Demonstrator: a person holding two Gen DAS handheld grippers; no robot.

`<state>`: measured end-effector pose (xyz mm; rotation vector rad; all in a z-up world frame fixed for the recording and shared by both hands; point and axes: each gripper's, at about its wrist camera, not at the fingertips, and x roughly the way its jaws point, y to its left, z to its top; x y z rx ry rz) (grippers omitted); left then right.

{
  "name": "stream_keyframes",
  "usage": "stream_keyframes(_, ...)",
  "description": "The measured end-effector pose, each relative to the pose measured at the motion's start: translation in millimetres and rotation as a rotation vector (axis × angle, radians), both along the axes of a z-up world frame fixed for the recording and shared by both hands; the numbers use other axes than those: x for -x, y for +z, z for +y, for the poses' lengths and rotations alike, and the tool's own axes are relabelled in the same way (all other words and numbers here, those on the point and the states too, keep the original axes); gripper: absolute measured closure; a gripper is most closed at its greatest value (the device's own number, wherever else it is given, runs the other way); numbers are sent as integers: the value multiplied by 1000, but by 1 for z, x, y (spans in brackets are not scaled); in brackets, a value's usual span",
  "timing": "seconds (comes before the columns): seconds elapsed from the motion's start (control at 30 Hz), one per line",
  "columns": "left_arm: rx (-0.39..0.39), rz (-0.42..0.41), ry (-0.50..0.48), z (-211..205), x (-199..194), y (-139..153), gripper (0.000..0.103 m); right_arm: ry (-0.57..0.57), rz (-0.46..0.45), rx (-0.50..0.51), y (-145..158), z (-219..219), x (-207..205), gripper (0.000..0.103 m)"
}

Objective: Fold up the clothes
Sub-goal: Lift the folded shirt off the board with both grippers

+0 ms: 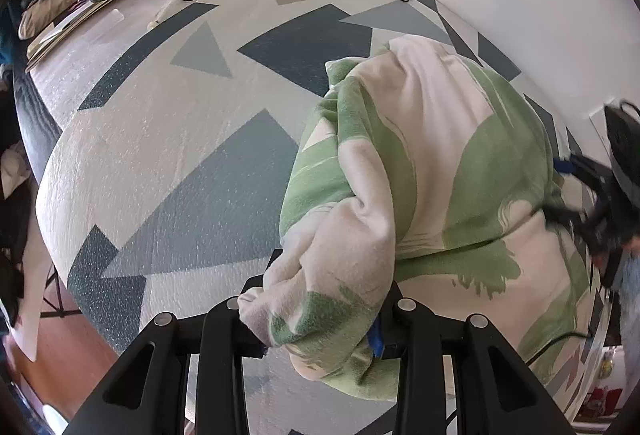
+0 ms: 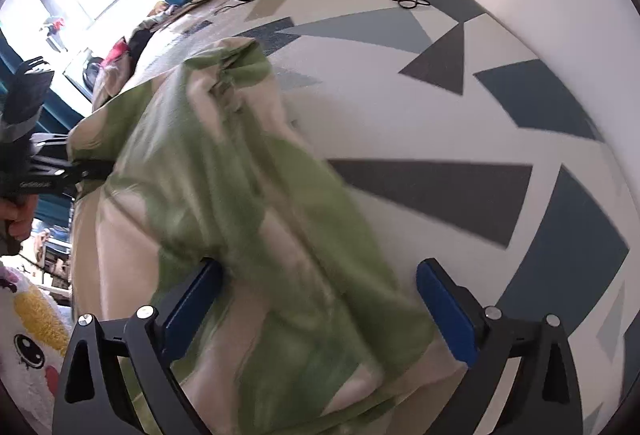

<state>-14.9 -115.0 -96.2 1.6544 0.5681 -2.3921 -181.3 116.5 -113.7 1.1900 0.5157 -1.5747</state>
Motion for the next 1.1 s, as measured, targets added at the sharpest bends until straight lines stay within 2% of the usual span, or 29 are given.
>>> stream_keyframes(0.13,6,3,8,2,0,-1,69,102,-33,-14,1,3,-27,3)
stream_keyframes(0.23,14,3,8,3,2,-1,69,160,-5,-44,-1,1,-45,0)
stream_keyframes(0.53,17,5,25,16,15,-3,68,161,77,-53,-3,7,-56,3)
stream_keyframes(0.57,16,6,26,16,16,-3,68,153,91,-56,-2,8,-57,10)
stream_keyframes(0.63,14,8,25,13,11,-4,68,121,83,-49,-1,10,-58,35)
stream_keyframes(0.67,13,9,25,11,9,-4,68,104,76,-45,0,11,-59,56)
stream_keyframes(0.7,12,10,24,9,6,-5,68,87,69,-41,1,12,-59,63)
stream_keyframes(0.83,9,19,20,2,-7,-4,69,19,41,-23,4,16,-61,70)
stream_keyframes(0.97,15,48,11,1,-15,6,77,-145,-51,2,3,21,-54,79)
stream_keyframes(1.1,34,93,-16,-7,-27,24,81,-262,-79,32,14,26,-64,82)
